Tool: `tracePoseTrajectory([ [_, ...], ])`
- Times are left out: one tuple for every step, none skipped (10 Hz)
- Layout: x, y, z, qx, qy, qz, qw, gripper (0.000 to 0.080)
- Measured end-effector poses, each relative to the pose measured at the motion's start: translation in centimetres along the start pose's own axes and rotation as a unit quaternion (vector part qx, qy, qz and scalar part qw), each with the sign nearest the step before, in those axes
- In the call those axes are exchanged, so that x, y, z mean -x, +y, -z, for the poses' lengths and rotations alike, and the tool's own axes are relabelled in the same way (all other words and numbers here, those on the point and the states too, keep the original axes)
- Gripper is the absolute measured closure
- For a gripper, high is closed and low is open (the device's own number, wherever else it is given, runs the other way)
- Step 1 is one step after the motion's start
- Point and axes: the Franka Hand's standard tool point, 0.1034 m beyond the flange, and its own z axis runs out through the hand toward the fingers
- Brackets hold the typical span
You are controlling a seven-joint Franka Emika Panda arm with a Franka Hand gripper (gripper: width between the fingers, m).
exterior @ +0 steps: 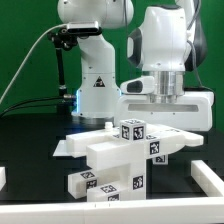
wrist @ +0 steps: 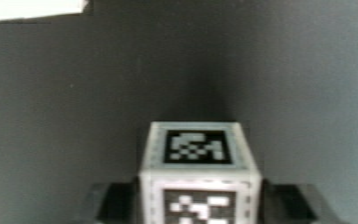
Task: Assemble chair
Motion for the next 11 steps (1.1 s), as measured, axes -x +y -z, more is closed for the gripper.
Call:
tracePoseTrajectory([
  [0.00,0.00,-0.01,0.000,0.000,0.000,1.000,0.0518],
  [0.00,0.00,-0.01,0.000,0.000,0.000,1.000,0.0518],
  [0.00,0.00,-0.01,0.000,0.000,0.000,1.000,0.0518],
  [0.00,0.00,-0.01,0.000,0.000,0.000,1.000,0.0518],
  [0.00,0.00,-0.01,0.000,0.000,0.000,1.000,0.0518],
  [0.00,0.00,-0.01,0.000,0.000,0.000,1.000,0.0518],
  [0.00,0.00,-0.01,0.000,0.000,0.000,1.000,0.0518],
  [0.00,0.00,-0.01,0.000,0.000,0.000,1.000,0.0518],
  [0.00,0.00,-0.01,0.000,0.000,0.000,1.000,0.0518],
  [0.03,-0.03,0.02,0.000,0.000,0.000,1.000,0.0518],
  [0.51,-0.49,0.71,-0.003,-0.009,0.002,1.000,0.0518],
])
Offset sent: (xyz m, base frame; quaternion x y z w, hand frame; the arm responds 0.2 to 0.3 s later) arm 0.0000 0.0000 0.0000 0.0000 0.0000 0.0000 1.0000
